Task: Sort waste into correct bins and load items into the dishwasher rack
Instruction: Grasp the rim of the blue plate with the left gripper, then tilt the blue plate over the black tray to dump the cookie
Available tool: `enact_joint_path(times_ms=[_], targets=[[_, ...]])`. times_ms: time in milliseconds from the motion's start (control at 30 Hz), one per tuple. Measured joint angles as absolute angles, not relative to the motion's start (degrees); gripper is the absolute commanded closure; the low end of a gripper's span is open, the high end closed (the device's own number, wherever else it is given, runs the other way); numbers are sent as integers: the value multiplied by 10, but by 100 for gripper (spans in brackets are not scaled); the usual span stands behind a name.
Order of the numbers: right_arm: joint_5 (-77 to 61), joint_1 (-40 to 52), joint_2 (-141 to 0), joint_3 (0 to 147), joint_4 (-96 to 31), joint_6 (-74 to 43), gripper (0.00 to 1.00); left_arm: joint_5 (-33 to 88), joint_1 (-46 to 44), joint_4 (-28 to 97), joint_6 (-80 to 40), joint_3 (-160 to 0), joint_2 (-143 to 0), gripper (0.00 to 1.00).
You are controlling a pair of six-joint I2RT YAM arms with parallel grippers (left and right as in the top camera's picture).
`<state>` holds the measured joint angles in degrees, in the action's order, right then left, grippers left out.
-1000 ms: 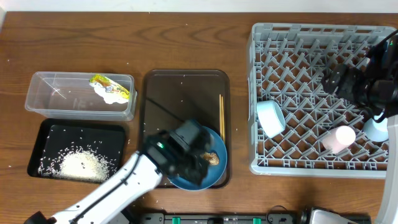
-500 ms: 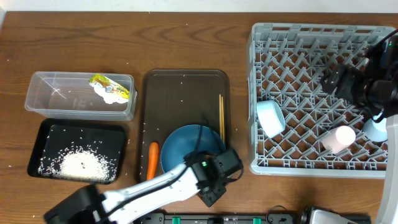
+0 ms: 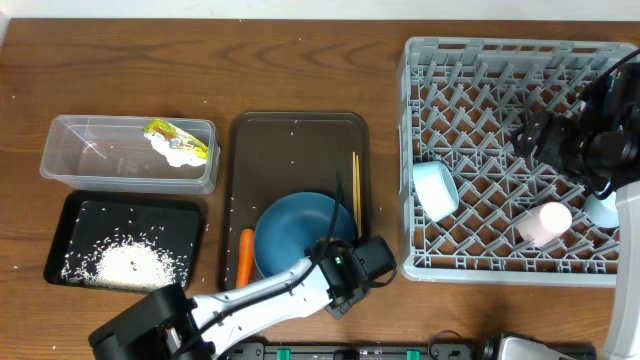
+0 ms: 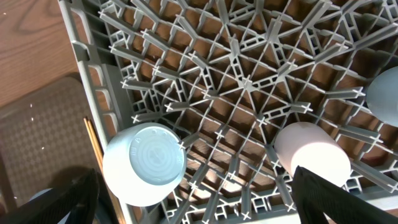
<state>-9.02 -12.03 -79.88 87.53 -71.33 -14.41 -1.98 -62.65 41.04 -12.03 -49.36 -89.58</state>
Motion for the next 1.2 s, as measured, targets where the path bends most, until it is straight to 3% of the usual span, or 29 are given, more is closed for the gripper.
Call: enact_joint_path(times_ms=[333, 400, 500, 633, 800, 967, 1200], targets=[[-90, -120, -799, 875, -714, -144, 8, -80, -592, 377, -120, -483, -900, 81], [-90, -120, -799, 875, -714, -144, 8, -82, -589, 371, -119, -482, -901, 73], [-90, -120, -799, 875, -714, -144, 8, -86, -588, 358, -108, -482, -901, 72], [-90, -120, -799, 875, -713, -144, 7, -93, -588, 345, -98, -480, -901, 93], [-90, -120, -799, 875, -714, -144, 7, -97, -588, 357, -87, -482, -901, 94], [-90, -120, -799, 874, -714, -144, 7, -93, -583, 448, -93, -554, -890, 94], [-90, -120, -799, 874, -714, -144, 7, -98, -522, 495, -162, -675, -794, 94]])
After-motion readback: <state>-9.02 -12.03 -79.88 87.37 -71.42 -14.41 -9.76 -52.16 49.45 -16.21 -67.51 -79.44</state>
